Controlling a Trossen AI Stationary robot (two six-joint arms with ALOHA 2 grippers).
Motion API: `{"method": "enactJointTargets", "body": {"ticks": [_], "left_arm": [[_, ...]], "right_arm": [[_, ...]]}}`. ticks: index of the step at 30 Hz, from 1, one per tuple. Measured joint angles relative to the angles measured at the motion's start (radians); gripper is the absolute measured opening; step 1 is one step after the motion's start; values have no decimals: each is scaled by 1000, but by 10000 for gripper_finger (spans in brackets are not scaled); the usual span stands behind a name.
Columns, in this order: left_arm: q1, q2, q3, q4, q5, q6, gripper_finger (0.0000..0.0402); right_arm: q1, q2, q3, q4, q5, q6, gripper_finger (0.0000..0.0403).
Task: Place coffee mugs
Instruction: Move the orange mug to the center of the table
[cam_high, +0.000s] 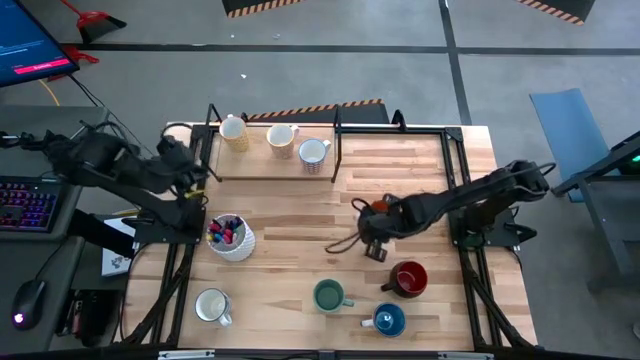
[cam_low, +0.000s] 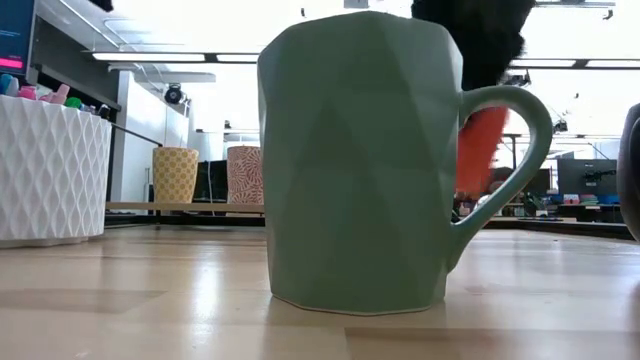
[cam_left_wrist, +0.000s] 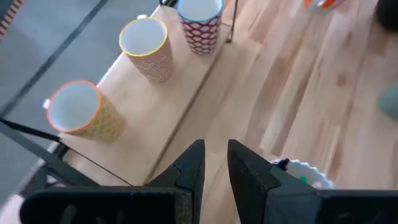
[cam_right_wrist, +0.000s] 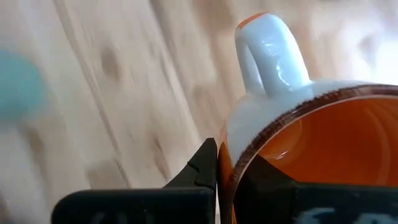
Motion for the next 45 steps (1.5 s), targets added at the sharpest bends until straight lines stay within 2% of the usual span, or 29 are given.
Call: {"method": "enactJointTargets", "body": {"ticks": [5, 10, 14, 19, 26, 31, 40, 45], "left_arm": [[3, -87, -52, -2, 24, -19, 60], [3, -96, -71, -1, 9, 56, 60], [3, -95, -71, 2, 6, 95, 60], [3, -120, -72, -11, -6, 117, 60], [3, -151, -71, -12, -26, 85, 60], [3, -146, -71, -12, -18, 77, 60], [3, -143, -71, -12, -16, 78, 60], [3, -143, -71, -12, -4, 71, 60]], "right_arm": [[-52, 4, 231, -14, 91, -64, 1], [-138, 71, 455, 67, 96, -229, 1], [-211, 184, 634, 96, 47, -366, 1], [-279, 358, 824, 77, -66, -477, 0], [-346, 588, 1109, -68, -114, -593, 0], [-423, 620, 1075, -3, -178, -591, 0], [-544, 625, 1107, 33, -178, -586, 0], [-568, 626, 1106, 13, -295, -534, 0]]}}
